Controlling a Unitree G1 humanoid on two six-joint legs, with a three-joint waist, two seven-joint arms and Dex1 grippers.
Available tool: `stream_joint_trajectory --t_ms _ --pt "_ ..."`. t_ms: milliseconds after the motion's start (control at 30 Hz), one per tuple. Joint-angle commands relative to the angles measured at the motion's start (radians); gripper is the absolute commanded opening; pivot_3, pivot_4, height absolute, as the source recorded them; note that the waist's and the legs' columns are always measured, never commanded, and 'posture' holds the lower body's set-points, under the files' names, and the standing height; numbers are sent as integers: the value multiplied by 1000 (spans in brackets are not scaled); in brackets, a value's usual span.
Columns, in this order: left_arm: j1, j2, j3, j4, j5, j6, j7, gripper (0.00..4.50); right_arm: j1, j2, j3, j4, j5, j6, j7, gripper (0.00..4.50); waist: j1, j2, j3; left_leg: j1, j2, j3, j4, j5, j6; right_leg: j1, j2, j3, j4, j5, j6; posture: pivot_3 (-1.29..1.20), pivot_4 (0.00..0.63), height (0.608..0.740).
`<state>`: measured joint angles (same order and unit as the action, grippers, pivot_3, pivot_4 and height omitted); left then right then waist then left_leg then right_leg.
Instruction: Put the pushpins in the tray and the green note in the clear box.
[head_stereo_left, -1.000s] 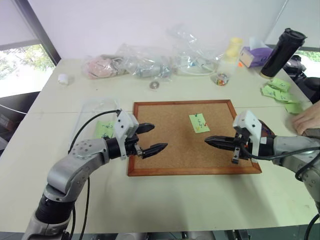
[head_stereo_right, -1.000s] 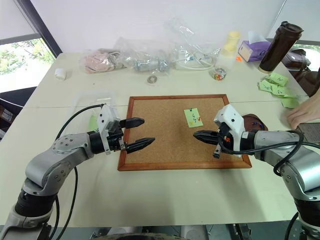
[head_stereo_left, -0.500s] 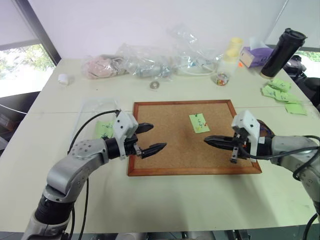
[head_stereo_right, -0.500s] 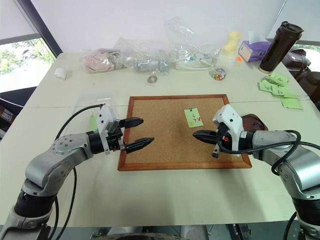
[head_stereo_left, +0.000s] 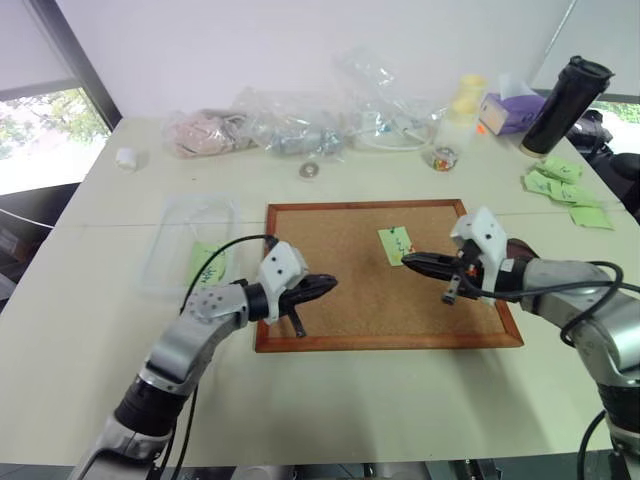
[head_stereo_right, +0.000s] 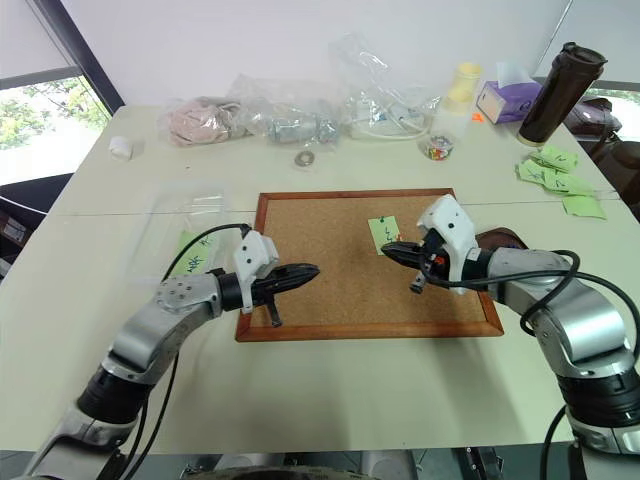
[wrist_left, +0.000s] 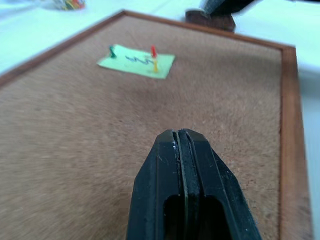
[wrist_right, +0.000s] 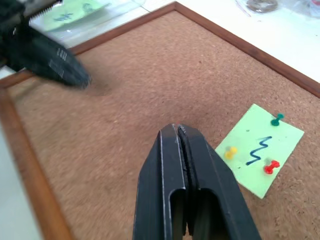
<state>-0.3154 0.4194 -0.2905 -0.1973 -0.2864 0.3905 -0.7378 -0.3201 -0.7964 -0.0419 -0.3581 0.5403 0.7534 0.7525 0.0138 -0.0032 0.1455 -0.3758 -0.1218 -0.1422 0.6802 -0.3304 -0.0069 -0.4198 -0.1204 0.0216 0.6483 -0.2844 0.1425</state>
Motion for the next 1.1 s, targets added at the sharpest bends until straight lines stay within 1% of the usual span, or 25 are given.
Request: stream_joint_trajectory --t_ms 33,67,167,233,267,300,400,500,567,700,900,1000,1100 --pt "-20 -26 -15 61 54 -75 3 22 -96 47 17 61 -42 4 -58 0 -2 0 0 0 0 0 0 0 0 0 0 0 0 0 0 0 150 730" --pt "-19 -35 -19 82 67 -92 6 22 -117 59 27 80 -54 0 -62 0 -2 0 0 0 0 0 0 0 0 0 0 0 0 0 0 0 150 730" --pt "-14 -65 -31 153 104 -143 10 0 -195 99 74 169 -107 -4 -86 882 -2 0 0 0 0 0 -1 0 0 -1 0 0 1 0 0 0 150 730" --pt "-16 -83 -35 198 124 -171 10 0 -240 117 122 242 -174 -34 -101 1843 0 0 0 0 0 0 0 0 0 -1 0 0 1 0 0 0 150 730" --pt "-17 -88 -38 215 135 -182 11 0 -262 132 137 282 -196 -43 -109 2399 2 0 0 0 0 0 0 0 0 -1 0 0 1 0 0 0 150 730" --pt "-17 -92 -37 224 141 -189 10 0 -278 144 147 312 -213 -50 -112 2843 3 0 0 0 -1 0 0 0 0 0 0 0 1 0 0 0 150 730" --pt "-16 -103 -31 236 151 -192 20 0 -333 200 158 427 -268 -82 -155 2843 2 0 0 0 -1 0 1 0 0 0 -1 0 1 0 0 0 150 730" --pt "-16 -109 -28 239 158 -193 24 0 -364 236 174 519 -309 -113 -159 2843 2 1 -1 0 -1 0 2 0 0 0 -1 0 1 0 0 0 150 730" --pt "-12 -112 -24 235 159 -187 24 0 -375 247 187 574 -338 -145 -153 2843 2 1 -1 0 -1 0 2 0 0 0 -1 0 1 0 0 0 150 730" --pt "-9 -112 -19 228 166 -181 23 0 -397 265 174 644 -359 -164 -146 2843 -1 1 -1 0 -1 0 2 0 0 0 -1 -1 1 0 0 0 150 730" --pt "-4 -111 -15 215 169 -168 26 0 -401 272 163 702 -385 -198 -136 2843 -2 1 -1 0 -1 0 2 0 0 0 -1 -1 2 0 0 0 150 730" --pt "-1 -111 -14 209 169 -165 28 0 -399 281 155 714 -388 -205 -138 2043 -2 1 -1 0 -1 0 2 0 0 0 0 -1 2 0 0 0 150 730" --pt "0 -112 -13 205 168 -162 30 0 -396 287 152 714 -390 -207 -138 543 -3 1 -1 0 -1 0 2 0 0 0 0 -1 2 0 0 0 150 730"
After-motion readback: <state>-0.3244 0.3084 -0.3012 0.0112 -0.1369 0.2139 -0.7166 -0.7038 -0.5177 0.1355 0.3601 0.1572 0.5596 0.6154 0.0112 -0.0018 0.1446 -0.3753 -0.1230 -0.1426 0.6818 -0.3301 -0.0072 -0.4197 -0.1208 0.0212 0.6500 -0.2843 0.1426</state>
